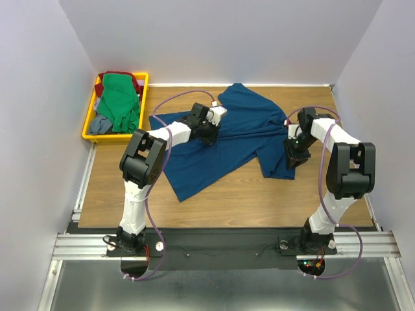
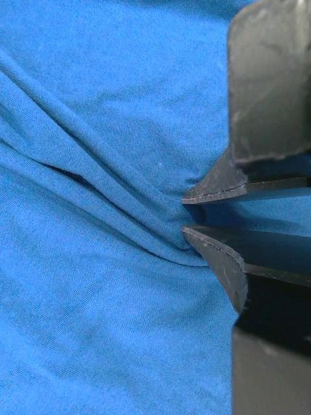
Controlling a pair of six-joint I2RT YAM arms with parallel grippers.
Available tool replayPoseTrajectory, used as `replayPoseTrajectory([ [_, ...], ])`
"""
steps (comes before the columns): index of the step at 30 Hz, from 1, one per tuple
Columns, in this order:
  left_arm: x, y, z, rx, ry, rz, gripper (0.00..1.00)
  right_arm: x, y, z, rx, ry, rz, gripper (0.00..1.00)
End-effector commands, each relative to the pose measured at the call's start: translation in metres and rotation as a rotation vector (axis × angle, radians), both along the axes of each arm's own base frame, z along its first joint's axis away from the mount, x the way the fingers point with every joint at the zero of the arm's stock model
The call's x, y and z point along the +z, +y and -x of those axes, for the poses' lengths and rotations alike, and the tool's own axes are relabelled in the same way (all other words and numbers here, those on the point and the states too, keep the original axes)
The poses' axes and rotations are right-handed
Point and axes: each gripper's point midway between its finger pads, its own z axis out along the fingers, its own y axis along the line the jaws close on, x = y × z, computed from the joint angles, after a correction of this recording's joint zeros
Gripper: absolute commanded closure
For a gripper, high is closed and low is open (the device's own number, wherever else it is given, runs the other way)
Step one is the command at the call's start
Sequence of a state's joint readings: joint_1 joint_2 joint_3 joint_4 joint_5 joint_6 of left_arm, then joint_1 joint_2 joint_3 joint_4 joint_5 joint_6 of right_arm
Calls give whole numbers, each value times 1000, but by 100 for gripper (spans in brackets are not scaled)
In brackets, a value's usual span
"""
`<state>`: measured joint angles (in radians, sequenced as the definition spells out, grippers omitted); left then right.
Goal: Fold and stack the t-shirts
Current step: Flatten the tshirt out
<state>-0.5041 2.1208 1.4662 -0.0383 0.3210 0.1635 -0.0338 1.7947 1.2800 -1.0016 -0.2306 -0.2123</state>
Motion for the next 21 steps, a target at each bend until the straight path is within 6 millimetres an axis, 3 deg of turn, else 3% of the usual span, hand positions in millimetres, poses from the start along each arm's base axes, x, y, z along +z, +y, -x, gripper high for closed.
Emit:
replayPoseTrajectory([
  [1,-20,14,15,27,67,-67,68,4,0,-1,-4,-28,51,66],
  [8,-20,14,15,28,66,-69,68,-12,-8,1,-13,-16,105,62],
  [21,-28,14,14,35,81,-76,68,-30,3,5,-4,20,89,63],
])
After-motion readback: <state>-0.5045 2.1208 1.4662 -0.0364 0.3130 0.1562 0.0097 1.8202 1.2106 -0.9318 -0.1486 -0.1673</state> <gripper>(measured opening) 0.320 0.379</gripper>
